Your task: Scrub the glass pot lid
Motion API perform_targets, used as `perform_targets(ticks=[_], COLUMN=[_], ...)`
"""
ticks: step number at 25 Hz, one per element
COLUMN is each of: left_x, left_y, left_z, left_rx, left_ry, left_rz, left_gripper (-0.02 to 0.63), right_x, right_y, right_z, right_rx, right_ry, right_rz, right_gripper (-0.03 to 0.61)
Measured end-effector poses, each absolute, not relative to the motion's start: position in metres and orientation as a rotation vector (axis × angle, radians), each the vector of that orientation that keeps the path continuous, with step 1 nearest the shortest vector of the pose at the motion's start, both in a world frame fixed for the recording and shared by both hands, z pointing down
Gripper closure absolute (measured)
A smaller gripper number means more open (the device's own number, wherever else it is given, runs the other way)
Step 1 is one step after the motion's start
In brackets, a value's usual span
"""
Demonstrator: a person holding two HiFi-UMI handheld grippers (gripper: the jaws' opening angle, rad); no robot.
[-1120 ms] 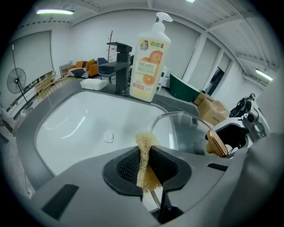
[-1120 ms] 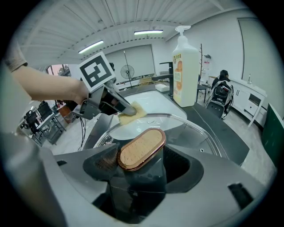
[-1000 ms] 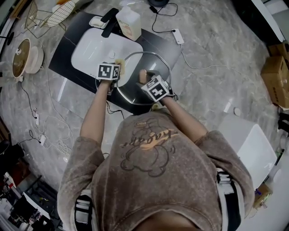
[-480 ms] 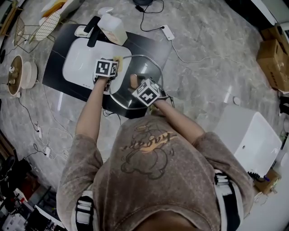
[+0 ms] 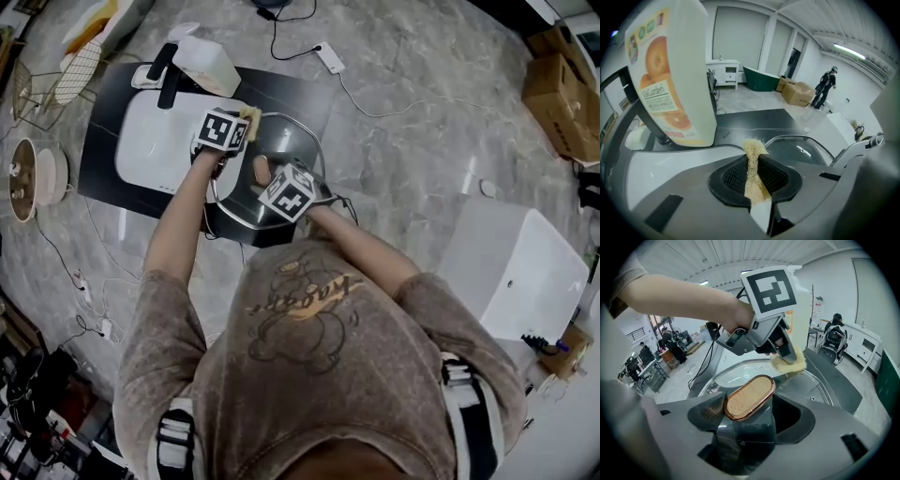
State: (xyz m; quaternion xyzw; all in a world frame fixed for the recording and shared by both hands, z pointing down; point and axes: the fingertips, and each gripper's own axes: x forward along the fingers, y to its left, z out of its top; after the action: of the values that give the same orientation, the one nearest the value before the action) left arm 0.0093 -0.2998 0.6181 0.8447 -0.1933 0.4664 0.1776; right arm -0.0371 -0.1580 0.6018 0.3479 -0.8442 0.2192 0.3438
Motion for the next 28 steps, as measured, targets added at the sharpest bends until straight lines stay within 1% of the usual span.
perform_targets(ticks=[12,19,28], left_x=[0.071,0.109,0.136], left_y=[-0.269,-0.227,-0.185], left_z=[0.615,0.618,0.621], left_rx=[2.502,2.542,2.531], left_ry=[-0.147,0.188,0.554], left_rz=[1.403,1.499,1.609], left_gripper=[0.547,0.547,0.548], right_x=[-0.035,-0.035,-0.033], right_y=[-0.157,-0.158,-0.159], right_z=[0.599,0.599,0.598], right_rx=[0.914,0.916,0.926], right_ry=[-2.189,-2.195,-2.205], right_rz=[0.574,0.571,0.568], right_gripper=[0.278,0.278,0.278])
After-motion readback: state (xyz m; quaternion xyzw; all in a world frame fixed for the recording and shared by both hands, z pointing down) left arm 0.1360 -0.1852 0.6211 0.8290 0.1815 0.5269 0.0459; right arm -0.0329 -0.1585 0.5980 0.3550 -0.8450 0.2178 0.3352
